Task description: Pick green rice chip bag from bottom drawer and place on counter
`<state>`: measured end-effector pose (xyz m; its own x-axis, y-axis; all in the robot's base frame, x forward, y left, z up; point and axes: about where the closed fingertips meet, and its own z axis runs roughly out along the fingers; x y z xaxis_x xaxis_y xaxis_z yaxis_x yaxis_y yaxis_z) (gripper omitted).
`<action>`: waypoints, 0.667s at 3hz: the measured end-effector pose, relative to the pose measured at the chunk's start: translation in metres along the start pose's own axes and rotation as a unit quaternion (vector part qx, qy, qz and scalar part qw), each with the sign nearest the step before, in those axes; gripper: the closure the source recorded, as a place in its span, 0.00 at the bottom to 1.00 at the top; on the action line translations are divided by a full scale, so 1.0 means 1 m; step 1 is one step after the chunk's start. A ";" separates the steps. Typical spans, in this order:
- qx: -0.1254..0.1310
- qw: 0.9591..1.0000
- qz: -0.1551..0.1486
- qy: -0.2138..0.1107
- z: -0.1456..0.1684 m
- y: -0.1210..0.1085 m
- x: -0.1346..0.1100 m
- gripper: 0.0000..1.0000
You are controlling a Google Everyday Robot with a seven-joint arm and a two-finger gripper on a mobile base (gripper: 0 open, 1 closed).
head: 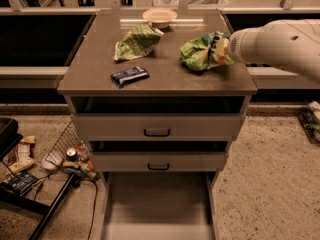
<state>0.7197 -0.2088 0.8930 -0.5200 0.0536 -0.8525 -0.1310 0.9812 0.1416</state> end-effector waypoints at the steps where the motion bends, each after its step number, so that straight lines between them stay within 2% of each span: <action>1: -0.001 1.000 -0.001 0.000 0.000 0.002 0.000 0.05; 2: -0.002 1.000 -0.001 0.000 0.000 0.003 -0.001 0.00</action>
Offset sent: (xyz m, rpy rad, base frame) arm 0.0000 0.0014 0.0005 0.0000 -0.0007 0.0020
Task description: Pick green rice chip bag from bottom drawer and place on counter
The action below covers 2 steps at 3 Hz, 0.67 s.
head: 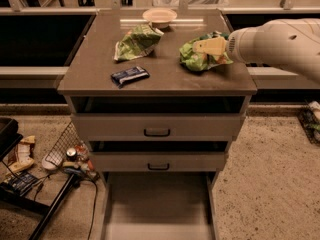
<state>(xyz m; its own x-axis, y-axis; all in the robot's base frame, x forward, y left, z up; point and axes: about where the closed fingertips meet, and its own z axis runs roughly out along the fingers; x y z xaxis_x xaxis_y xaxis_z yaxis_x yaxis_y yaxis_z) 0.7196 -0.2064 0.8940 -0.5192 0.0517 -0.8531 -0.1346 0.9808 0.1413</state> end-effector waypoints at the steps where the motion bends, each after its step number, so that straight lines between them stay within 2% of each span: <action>1: 0.022 1.000 -0.017 -0.010 -0.021 -0.009 -0.018 0.00; 2: 0.083 0.995 -0.044 -0.031 -0.092 -0.036 -0.051 0.00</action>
Offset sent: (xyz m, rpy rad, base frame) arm -0.1100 -0.1027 0.1721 -0.3267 -0.1405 -0.2266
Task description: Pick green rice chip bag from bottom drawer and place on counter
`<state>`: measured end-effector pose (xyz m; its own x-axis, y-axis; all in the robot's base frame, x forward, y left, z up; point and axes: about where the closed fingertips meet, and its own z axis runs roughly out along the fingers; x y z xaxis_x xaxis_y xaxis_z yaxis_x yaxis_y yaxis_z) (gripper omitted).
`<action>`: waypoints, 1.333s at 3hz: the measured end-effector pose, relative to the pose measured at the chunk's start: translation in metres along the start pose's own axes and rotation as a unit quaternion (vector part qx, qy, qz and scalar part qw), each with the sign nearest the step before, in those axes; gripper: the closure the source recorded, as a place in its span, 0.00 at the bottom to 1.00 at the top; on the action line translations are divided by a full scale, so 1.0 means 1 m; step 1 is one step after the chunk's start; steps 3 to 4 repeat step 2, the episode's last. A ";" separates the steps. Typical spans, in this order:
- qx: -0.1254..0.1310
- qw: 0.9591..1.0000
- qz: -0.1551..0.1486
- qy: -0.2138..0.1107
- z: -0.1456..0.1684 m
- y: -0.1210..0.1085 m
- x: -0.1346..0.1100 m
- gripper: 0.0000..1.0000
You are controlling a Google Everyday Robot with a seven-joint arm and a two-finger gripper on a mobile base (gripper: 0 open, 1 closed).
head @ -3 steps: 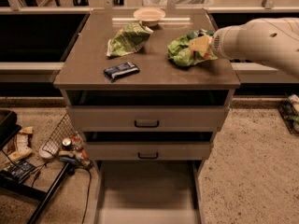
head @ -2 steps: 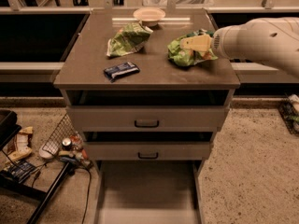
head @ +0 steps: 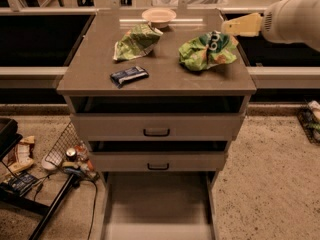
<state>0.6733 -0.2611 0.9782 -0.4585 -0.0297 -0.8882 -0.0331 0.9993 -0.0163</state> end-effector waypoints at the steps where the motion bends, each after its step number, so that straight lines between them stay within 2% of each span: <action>1: 0.052 0.998 -0.032 0.002 -0.091 -0.037 -0.001 0.00; 2: 0.076 0.996 -0.052 -0.005 -0.179 -0.050 0.021 0.00; 4: 0.076 0.996 -0.052 -0.005 -0.179 -0.050 0.021 0.00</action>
Offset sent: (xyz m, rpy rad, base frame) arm -0.3054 -0.0642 0.0756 -0.2057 -0.0425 -0.1169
